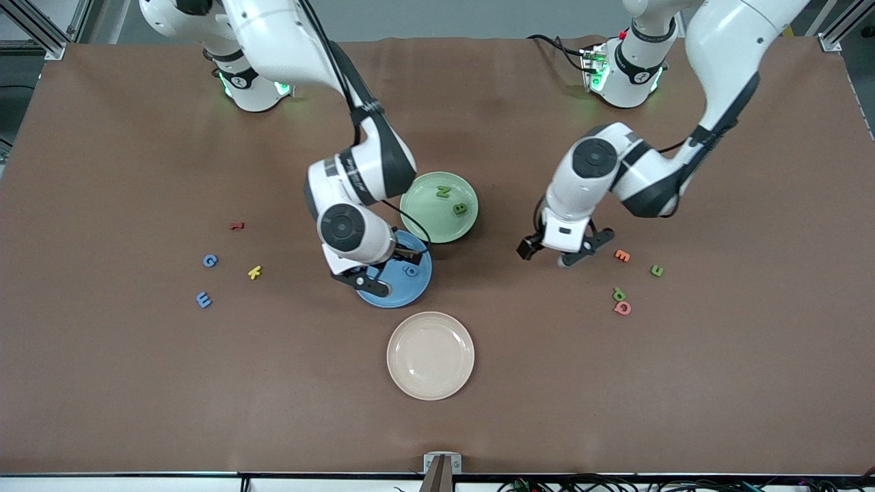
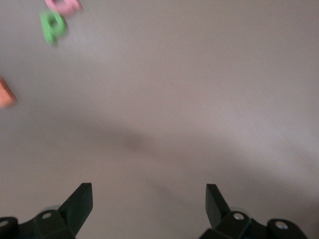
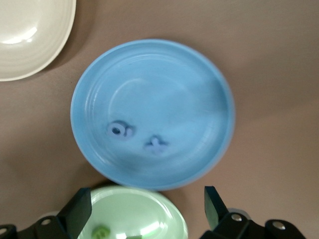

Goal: Sort letters by color into matching plates

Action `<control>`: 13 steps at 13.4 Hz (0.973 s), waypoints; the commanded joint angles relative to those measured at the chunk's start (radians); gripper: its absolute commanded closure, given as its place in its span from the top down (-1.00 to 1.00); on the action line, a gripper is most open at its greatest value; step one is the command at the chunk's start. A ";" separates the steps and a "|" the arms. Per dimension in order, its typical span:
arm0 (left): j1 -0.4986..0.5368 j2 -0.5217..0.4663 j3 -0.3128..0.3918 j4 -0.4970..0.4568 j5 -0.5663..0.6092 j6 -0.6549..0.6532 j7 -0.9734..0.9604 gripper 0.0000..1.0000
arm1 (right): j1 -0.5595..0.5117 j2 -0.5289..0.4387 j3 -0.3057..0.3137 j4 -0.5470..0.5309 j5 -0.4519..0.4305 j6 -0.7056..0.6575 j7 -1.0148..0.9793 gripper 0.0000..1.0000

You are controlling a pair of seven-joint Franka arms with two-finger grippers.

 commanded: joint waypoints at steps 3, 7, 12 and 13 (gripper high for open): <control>0.150 0.006 -0.005 -0.004 0.047 -0.034 0.301 0.99 | -0.007 -0.267 -0.118 -0.281 -0.069 -0.059 -0.280 1.00; 0.282 0.043 -0.005 -0.007 0.112 -0.034 0.508 0.99 | -0.013 -0.377 -0.220 -0.400 -0.250 -0.056 -0.423 1.00; 0.376 0.150 -0.002 0.004 0.216 -0.021 0.487 0.95 | -0.030 -0.374 -0.381 -0.503 -0.252 0.022 -0.691 1.00; 0.376 0.154 -0.002 0.004 0.213 -0.020 0.466 0.95 | -0.048 -0.368 -0.387 -0.521 -0.252 0.064 -0.733 1.00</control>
